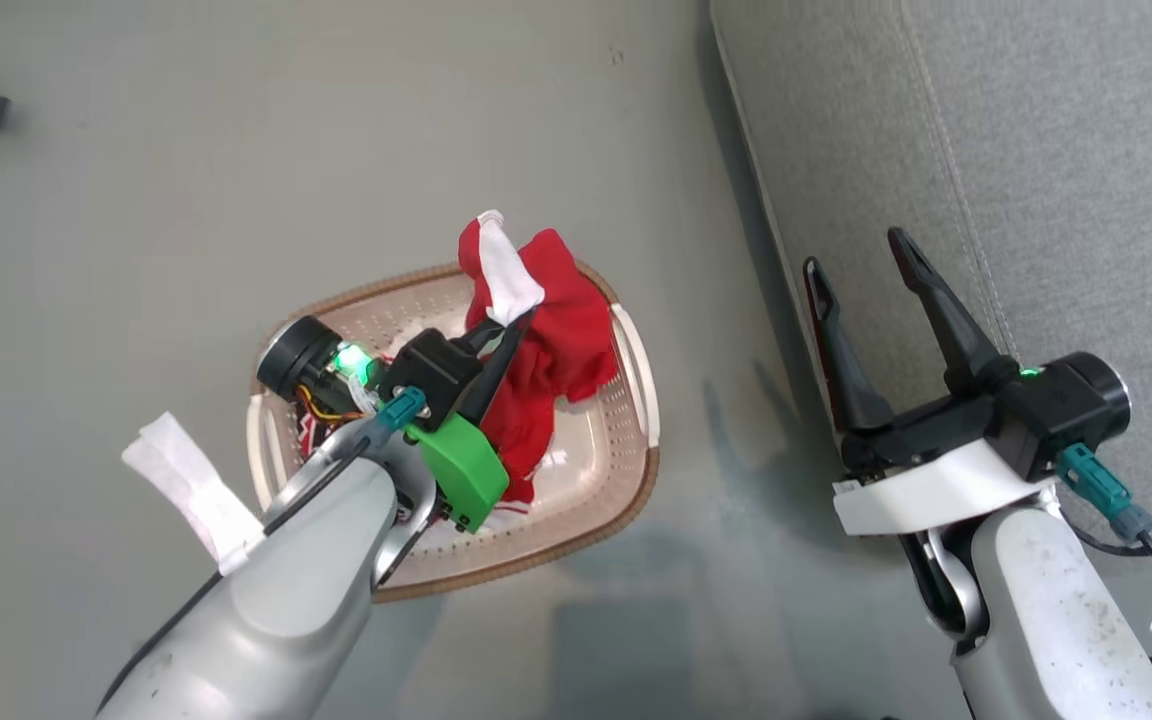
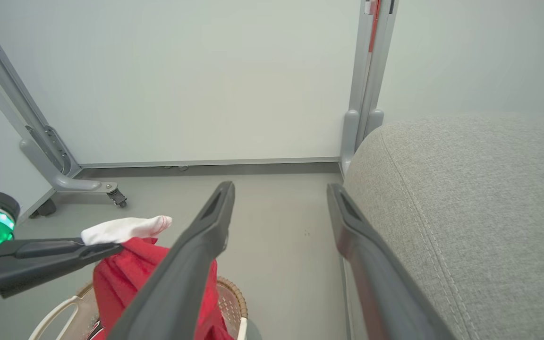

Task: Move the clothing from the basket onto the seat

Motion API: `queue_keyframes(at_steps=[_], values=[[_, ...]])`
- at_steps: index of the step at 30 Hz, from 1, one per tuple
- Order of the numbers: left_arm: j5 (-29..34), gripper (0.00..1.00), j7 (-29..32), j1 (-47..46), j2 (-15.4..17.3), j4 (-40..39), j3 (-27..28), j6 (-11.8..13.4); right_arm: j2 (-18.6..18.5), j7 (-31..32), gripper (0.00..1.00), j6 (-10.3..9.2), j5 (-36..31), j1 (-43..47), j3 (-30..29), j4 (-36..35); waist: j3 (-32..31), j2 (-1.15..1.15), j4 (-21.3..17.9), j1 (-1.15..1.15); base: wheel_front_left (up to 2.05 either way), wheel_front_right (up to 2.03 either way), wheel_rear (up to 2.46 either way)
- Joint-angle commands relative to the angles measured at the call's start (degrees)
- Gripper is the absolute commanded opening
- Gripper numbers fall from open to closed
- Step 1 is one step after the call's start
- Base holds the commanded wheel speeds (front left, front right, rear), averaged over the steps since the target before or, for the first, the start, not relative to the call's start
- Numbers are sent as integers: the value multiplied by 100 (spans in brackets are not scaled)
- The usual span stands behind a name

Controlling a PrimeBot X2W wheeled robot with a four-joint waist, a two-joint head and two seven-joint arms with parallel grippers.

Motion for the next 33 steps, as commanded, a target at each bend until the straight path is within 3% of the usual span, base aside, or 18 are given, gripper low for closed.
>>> queue_keyframes(at_steps=[1, 18, 33], values=[[68, 0, -18, 183, -26, -153, 139, 8, -24, -8, 100, -2, -17, 142, -25, 45, -561, 0, 279, 0, 0, 0, 0], [533, 0, -19, 875, -305, -1843, 1499, -55, -22, -8, 100, -2, 169, 709, 16, 201, -1739, 0, 343, 0, 0, 0, 0], [624, 0, -19, 401, -461, -2486, 1697, -79, -22, -8, 100, -2, 285, 1065, 60, 242, -2343, 0, 370, 0, 0, 0, 0]])
